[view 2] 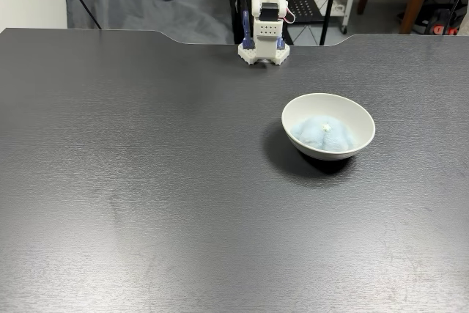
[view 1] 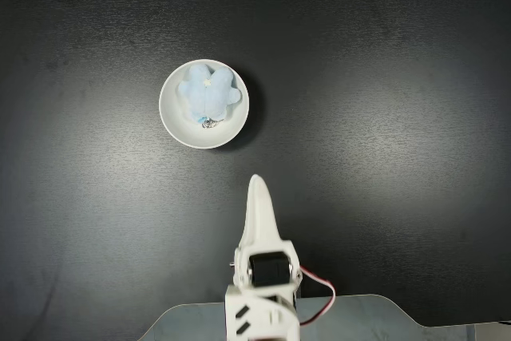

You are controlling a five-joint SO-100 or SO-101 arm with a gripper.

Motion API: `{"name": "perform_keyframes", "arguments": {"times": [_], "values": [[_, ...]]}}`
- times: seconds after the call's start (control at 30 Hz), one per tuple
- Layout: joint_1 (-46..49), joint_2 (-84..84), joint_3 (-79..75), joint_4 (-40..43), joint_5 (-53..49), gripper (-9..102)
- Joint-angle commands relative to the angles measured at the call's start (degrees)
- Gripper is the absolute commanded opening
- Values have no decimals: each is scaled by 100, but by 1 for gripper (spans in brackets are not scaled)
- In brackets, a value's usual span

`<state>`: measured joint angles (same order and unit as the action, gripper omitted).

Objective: Grasp a skyblue doll and put it in the white bowl.

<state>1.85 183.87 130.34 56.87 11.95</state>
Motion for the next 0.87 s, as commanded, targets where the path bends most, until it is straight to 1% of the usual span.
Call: {"name": "perform_keyframes", "arguments": {"times": [0.0, 0.07, 0.13, 0.3, 0.37, 0.7, 0.83], "values": [[88, 439, 993, -123, 53, -1], [88, 659, 1380, -35, -18, -1], [88, 721, 1644, 255, -149, -1], [88, 729, 1934, 1600, -448, -1], [88, 729, 2021, 1907, -501, -1], [88, 738, 2760, 1942, -967, -1], [88, 738, 3103, 1802, -1028, -1]]}}
